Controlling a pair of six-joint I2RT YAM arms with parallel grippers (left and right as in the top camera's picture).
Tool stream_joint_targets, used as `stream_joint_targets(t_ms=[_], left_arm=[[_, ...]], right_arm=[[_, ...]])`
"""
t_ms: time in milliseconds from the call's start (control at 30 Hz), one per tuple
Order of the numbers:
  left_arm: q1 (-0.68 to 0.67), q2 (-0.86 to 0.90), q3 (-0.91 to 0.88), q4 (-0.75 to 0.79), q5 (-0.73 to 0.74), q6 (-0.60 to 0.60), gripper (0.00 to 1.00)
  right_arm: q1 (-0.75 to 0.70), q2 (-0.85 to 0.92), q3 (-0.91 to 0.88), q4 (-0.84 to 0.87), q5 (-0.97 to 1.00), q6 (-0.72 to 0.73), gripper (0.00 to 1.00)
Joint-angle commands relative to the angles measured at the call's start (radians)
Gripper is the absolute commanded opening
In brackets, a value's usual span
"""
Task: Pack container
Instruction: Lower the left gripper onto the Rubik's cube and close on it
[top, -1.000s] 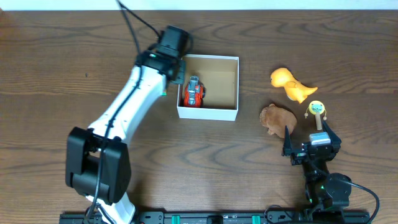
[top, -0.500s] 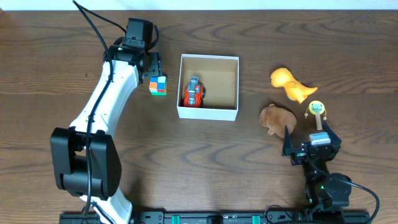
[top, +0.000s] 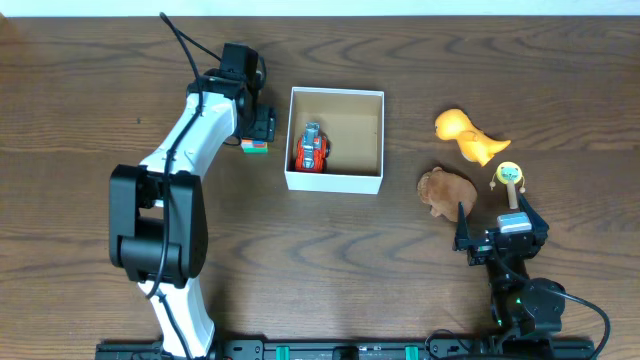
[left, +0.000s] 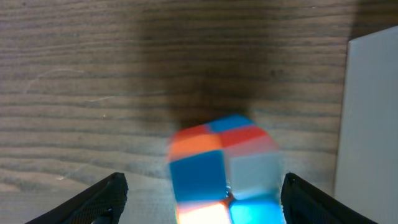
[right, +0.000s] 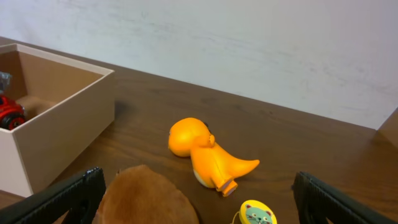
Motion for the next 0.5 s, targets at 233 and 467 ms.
stream_joint_targets(t_ms=[233,467], left_arm=[[0.002,0.069,0.017,0.009,0.013,0.013,0.84],[0.003,0.069,0.017,0.032,0.012,-0.013,0.84]], right_arm=[[-0.013,-0.006,-0.002,-0.004,0.003,0.018,0.99],[-0.013,-0.006,-0.002,-0.004,0.003,0.018,0.99]])
